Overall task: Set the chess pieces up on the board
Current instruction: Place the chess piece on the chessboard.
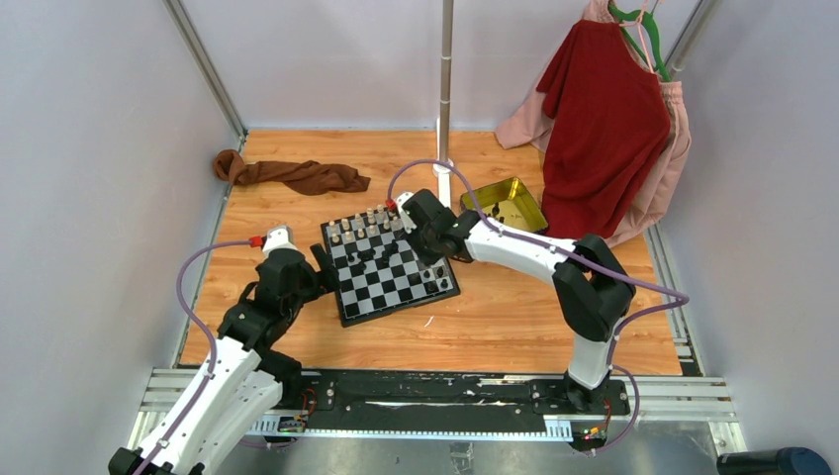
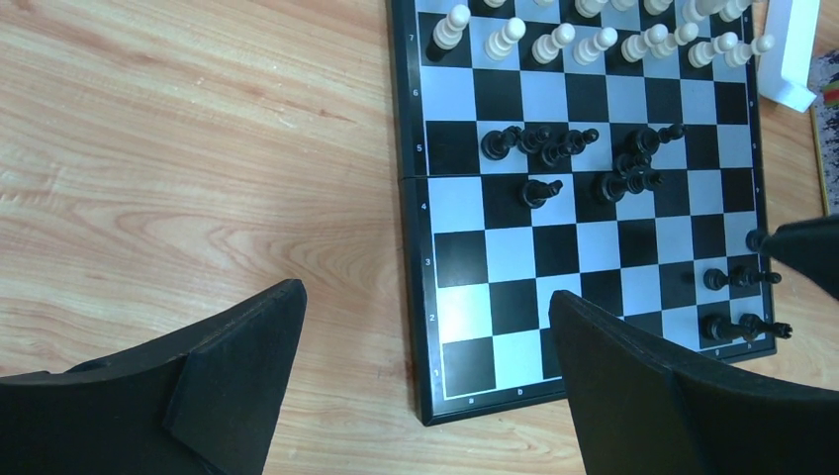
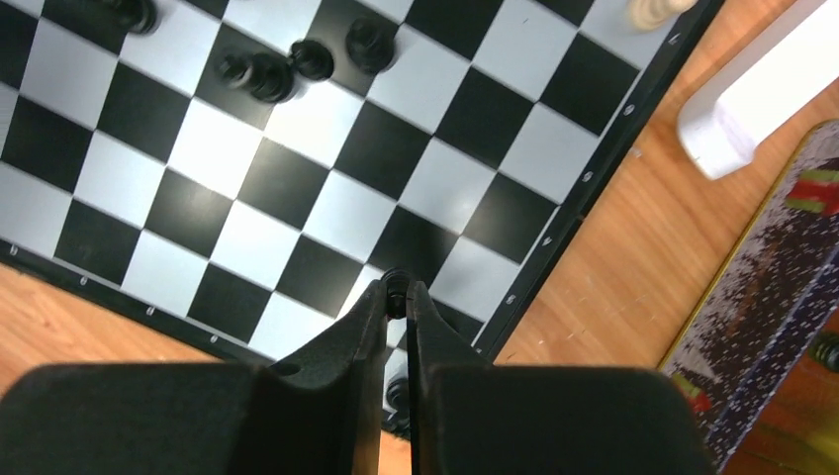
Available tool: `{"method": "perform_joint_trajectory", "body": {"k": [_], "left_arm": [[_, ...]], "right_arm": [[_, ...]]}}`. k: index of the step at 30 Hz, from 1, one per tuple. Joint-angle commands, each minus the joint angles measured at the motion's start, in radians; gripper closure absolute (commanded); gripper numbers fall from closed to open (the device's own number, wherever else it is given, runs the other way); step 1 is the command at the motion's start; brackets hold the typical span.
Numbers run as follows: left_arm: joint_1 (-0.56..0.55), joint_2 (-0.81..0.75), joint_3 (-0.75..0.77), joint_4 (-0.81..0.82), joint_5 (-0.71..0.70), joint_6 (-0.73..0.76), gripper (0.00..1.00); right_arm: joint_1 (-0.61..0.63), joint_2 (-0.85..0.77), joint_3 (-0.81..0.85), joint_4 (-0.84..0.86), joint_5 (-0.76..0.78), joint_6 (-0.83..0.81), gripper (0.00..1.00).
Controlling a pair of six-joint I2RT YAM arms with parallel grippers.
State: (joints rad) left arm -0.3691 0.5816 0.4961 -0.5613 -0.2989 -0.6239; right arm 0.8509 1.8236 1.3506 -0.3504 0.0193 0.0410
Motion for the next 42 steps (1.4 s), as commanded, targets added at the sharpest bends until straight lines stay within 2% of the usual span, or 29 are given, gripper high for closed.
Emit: {"method": "perform_joint_trajectory", "body": {"k": [1, 12, 42], "left_arm": [[-0.01, -0.017, -0.011, 0.015, -0.004, 0.004, 0.0], [-0.01, -0.018, -0.011, 0.018, 0.009, 0.006, 0.0], [-0.01, 0.0, -0.014, 0.031, 0.027, 0.016, 0.0]], "right_arm": [[0.058, -0.054, -0.05, 0.003, 0.054, 0.028, 1.0], [0.129, -0.066, -0.097, 0.022, 0.08, 0.067, 1.0], [0.134, 0.046, -0.052, 0.04, 0.059, 0.063, 1.0]]}}
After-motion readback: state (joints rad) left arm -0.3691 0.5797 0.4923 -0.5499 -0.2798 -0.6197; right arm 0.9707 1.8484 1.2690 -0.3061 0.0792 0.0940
